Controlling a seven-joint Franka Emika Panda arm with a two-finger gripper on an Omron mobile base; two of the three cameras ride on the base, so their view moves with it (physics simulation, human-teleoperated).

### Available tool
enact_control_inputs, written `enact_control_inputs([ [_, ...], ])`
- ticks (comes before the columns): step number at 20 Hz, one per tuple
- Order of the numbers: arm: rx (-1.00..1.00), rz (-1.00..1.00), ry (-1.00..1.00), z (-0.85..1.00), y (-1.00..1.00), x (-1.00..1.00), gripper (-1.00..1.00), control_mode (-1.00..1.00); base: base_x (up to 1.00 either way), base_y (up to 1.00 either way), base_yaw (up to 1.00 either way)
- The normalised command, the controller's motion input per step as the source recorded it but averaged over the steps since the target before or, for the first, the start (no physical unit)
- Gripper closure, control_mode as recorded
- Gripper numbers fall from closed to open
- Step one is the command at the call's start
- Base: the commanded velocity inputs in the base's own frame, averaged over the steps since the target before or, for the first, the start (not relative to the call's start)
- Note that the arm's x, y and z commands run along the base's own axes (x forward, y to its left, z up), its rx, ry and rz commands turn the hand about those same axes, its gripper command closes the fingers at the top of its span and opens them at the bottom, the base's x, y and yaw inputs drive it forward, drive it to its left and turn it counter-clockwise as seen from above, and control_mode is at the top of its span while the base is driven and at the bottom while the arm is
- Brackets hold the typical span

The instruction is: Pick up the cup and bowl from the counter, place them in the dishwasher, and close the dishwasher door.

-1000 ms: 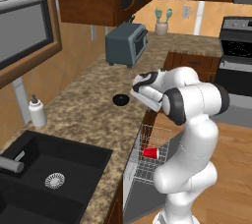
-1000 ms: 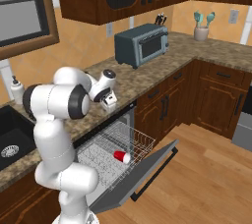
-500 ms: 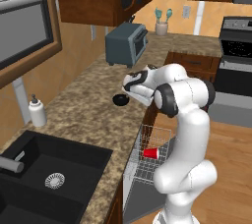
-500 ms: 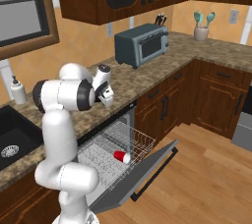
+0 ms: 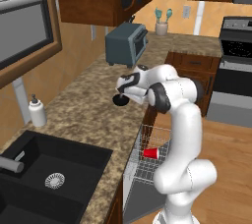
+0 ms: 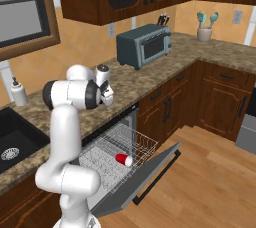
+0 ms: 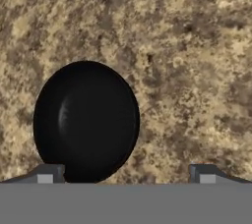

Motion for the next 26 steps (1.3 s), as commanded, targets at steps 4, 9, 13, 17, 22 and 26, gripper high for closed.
enact_control_inputs([
  [4,0.0,0.0,0.0,-0.36,0.0,0.24,-1.0,-1.0,0.0,0.0,0.0],
  [9,0.0,0.0,0.0,-0.3,0.0,0.12,-1.0,-1.0,0.0,0.0,0.0],
  [13,0.0,0.0,0.0,-0.33,0.05,0.01,1.0,-1.0,0.0,0.0,0.0],
  [17,0.0,0.0,-0.01,-0.14,0.03,0.02,1.0,-1.0,0.0,0.0,0.0],
  [22,0.0,0.0,-0.05,-0.05,0.0,0.0,1.0,-1.0,0.0,0.0,0.0],
  [26,0.0,-0.05,-0.04,0.0,-0.16,-0.55,1.0,-1.0,0.0,0.0,0.0],
])
